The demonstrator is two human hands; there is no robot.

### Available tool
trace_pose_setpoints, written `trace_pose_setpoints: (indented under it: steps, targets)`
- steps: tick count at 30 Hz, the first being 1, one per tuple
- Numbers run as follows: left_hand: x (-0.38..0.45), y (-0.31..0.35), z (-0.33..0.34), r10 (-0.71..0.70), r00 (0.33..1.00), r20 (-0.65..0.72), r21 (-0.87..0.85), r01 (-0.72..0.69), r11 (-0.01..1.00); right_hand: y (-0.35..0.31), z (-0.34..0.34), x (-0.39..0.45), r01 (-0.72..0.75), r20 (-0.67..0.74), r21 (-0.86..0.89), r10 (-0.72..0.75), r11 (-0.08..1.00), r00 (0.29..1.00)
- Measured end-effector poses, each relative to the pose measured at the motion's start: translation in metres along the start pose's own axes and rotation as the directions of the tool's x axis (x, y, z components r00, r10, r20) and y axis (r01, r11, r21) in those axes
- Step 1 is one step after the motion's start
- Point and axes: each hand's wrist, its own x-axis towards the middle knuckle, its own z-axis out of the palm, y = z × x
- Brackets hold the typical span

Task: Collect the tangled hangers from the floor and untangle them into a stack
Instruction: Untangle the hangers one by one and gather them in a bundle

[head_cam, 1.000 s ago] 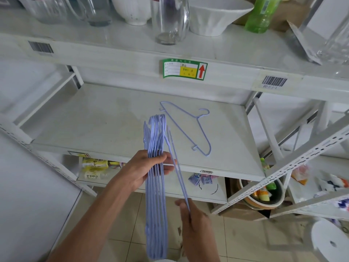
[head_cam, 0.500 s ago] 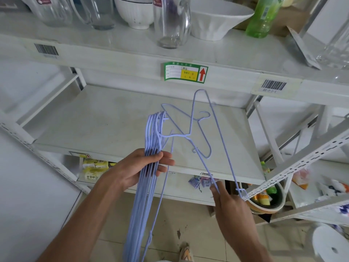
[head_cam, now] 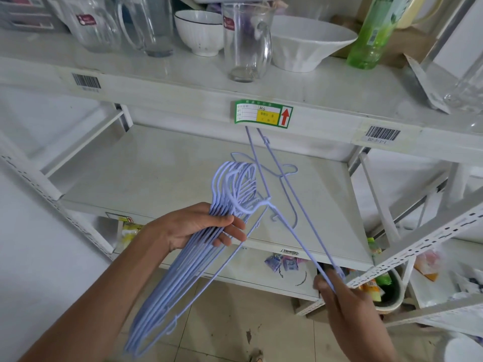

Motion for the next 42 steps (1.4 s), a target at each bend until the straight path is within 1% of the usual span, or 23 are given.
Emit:
trace_pose_setpoints:
  steps: [2,3,4,6,8,9,11,13,15,17,18,20,22,23,25,27,29,33,35,37,38,40,42]
  targets:
    - [0.009,-0.006,0.004,0.015,0.995,-0.096,-0.109,-0.026,0.994,-0.014,0.014,-0.009,-0.076,-0.032,0.173,0.082,0.982,0.996]
    - [0.013,-0.010,0.006,0.030,0.989,-0.143,-0.163,-0.054,0.985,-0.019,0.026,-0.013,-0.139,-0.024,0.252,0.150,0.958,0.988]
    - [0.016,-0.016,0.007,0.050,0.982,-0.183,-0.213,-0.089,0.973,-0.025,0.039,-0.016,-0.219,0.012,0.328,0.228,0.919,0.974]
    - [0.021,-0.029,0.011,0.090,0.966,-0.242,-0.278,-0.158,0.947,-0.035,0.063,-0.017,-0.369,0.113,0.465,0.360,0.804,0.926]
    - [0.025,-0.042,0.014,0.127,0.956,-0.263,-0.317,-0.210,0.925,-0.043,0.081,-0.011,-0.470,0.217,0.552,0.425,0.689,0.879]
    - [0.027,-0.047,0.017,0.135,0.955,-0.263,-0.349,-0.225,0.910,-0.045,0.090,-0.008,-0.491,0.254,0.558,0.426,0.669,0.868]
    - [0.031,-0.059,0.026,0.134,0.952,-0.274,-0.408,-0.242,0.880,-0.051,0.106,-0.002,-0.493,0.297,0.533,0.393,0.688,0.870]
    - [0.035,-0.069,0.034,0.130,0.935,-0.331,-0.383,-0.259,0.887,-0.055,0.119,0.002,-0.514,0.355,0.511,0.376,0.689,0.856]
    - [0.037,-0.074,0.040,0.121,0.916,-0.382,-0.363,-0.269,0.892,-0.056,0.126,0.005,-0.559,0.415,0.563,0.377,0.609,0.828]
    - [0.038,-0.077,0.042,0.090,0.893,-0.441,-0.374,-0.274,0.886,-0.055,0.128,0.004,-0.572,0.438,0.631,0.369,0.524,0.820]
    - [0.038,-0.077,0.042,0.066,0.879,-0.471,-0.377,-0.268,0.887,-0.054,0.129,0.002,-0.560,0.433,0.645,0.356,0.519,0.828]
    - [0.036,-0.075,0.041,0.019,0.868,-0.496,-0.407,-0.251,0.878,-0.054,0.130,-0.002,-0.525,0.436,0.647,0.296,0.554,0.850]
    - [0.032,-0.073,0.041,-0.005,0.886,-0.464,-0.465,-0.238,0.853,-0.057,0.130,-0.002,-0.504,0.458,0.636,0.240,0.584,0.856]
    - [0.031,-0.071,0.040,-0.011,0.898,-0.440,-0.495,-0.232,0.837,-0.059,0.130,-0.002,-0.507,0.476,0.641,0.220,0.576,0.852]
    - [0.029,-0.069,0.037,0.001,0.910,-0.414,-0.535,-0.244,0.809,-0.066,0.128,-0.002,-0.553,0.544,0.662,0.183,0.505,0.819]
    - [0.029,-0.068,0.034,0.022,0.905,-0.424,-0.546,-0.275,0.792,-0.070,0.126,-0.002,-0.617,0.630,0.661,0.131,0.427,0.765]
    - [0.029,-0.066,0.029,0.026,0.897,-0.441,-0.546,-0.291,0.786,-0.072,0.124,-0.002,-0.645,0.680,0.648,0.075,0.406,0.730]
    - [0.027,-0.054,0.011,0.008,0.912,-0.410,-0.561,-0.259,0.786,-0.073,0.117,0.003,-0.654,0.704,0.664,-0.006,0.362,0.710]
    - [0.026,-0.049,0.004,-0.011,0.925,-0.380,-0.556,-0.219,0.802,-0.077,0.117,0.003,-0.645,0.711,0.664,-0.051,0.379,0.702]
    - [0.022,-0.044,-0.004,-0.024,0.952,-0.305,-0.578,-0.165,0.799,-0.087,0.123,-0.002,-0.645,0.726,0.636,-0.046,0.424,0.686]
    - [0.020,-0.042,-0.010,-0.018,0.968,-0.251,-0.585,-0.137,0.799,-0.091,0.128,-0.007,-0.645,0.718,0.638,-0.022,0.420,0.696]
    - [0.017,-0.040,-0.022,0.005,0.988,-0.155,-0.576,-0.095,0.812,-0.095,0.138,-0.014,-0.628,0.667,0.677,0.041,0.384,0.744]
    - [0.015,-0.044,-0.026,0.030,0.993,-0.110,-0.580,-0.089,0.809,-0.096,0.144,-0.017,-0.607,0.625,0.704,0.084,0.369,0.776]
